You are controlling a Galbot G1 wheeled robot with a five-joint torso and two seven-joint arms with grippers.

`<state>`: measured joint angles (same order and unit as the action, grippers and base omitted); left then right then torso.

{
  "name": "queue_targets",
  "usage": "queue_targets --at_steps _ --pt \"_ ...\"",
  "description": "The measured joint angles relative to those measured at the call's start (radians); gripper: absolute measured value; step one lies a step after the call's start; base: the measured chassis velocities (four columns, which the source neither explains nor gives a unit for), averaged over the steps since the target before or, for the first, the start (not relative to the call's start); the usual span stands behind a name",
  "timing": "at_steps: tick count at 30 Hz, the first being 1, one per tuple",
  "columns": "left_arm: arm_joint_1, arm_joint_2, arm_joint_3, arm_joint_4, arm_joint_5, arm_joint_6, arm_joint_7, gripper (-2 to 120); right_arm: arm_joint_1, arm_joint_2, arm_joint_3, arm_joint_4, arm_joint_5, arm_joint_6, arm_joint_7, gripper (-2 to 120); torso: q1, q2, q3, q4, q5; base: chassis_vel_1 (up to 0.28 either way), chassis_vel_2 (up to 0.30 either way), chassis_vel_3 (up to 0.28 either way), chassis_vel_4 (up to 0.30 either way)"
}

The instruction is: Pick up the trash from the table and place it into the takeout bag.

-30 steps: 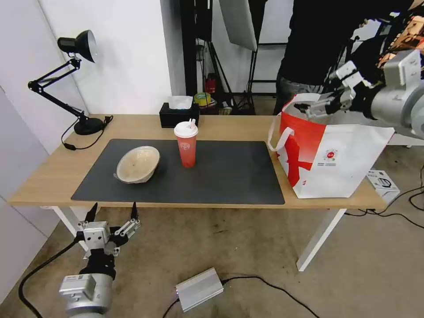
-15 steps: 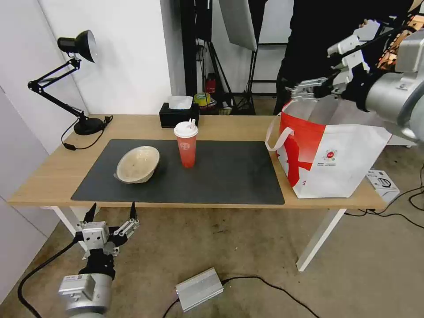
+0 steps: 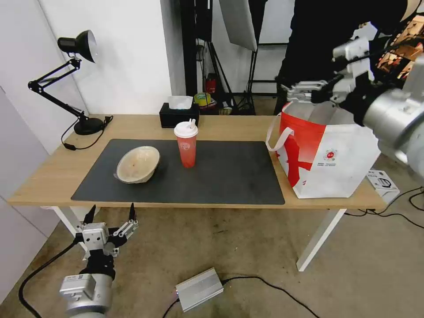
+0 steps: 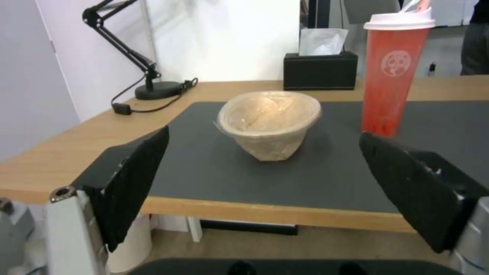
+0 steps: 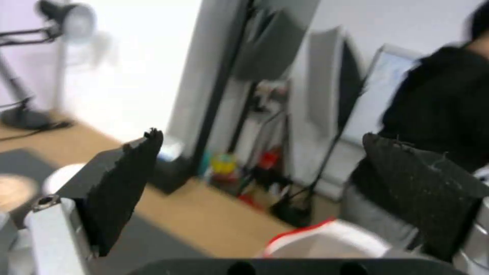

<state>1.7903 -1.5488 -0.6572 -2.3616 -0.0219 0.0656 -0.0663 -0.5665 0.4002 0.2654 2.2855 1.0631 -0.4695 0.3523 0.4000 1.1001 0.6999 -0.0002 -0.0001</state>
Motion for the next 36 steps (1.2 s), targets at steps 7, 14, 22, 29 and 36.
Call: queue_targets --at_steps 7,14,22,29,36 --pt "0.008 -0.008 -0.01 -0.005 0.003 -0.009 -0.002 100 -0.333 0.126 0.255 0.079 -0.225 0.058 0.036 100 0.0 0.0 0.0 0.0 0.0002 0.0 0.0 0.0 0.0" --pt "0.008 -0.003 -0.007 -0.005 0.017 -0.01 -0.003 100 -0.604 0.258 0.366 0.157 -0.377 0.111 0.044 100 0.0 0.0 0.0 0.0001 0.0 0.0 0.0 0.0 0.0" --pt "0.009 0.001 -0.003 -0.006 0.019 -0.01 -0.003 100 -0.767 0.38 0.354 0.211 -0.486 0.153 0.048 100 0.0 0.0 0.0 0.0001 0.0 0.0 0.0 0.0 0.0" --pt "0.01 0.002 -0.001 -0.006 0.019 -0.01 -0.003 100 -0.826 0.424 0.344 0.213 -0.518 0.167 0.05 100 0.0 0.0 0.0 0.0003 0.0 0.0 0.0 0.0 0.0" --pt "0.01 0.001 -0.001 -0.008 0.019 -0.01 -0.003 100 -0.898 0.461 0.33 0.213 -0.581 0.188 0.049 100 0.0 0.0 0.0 0.0002 0.0001 0.0 0.0 0.0 0.0"
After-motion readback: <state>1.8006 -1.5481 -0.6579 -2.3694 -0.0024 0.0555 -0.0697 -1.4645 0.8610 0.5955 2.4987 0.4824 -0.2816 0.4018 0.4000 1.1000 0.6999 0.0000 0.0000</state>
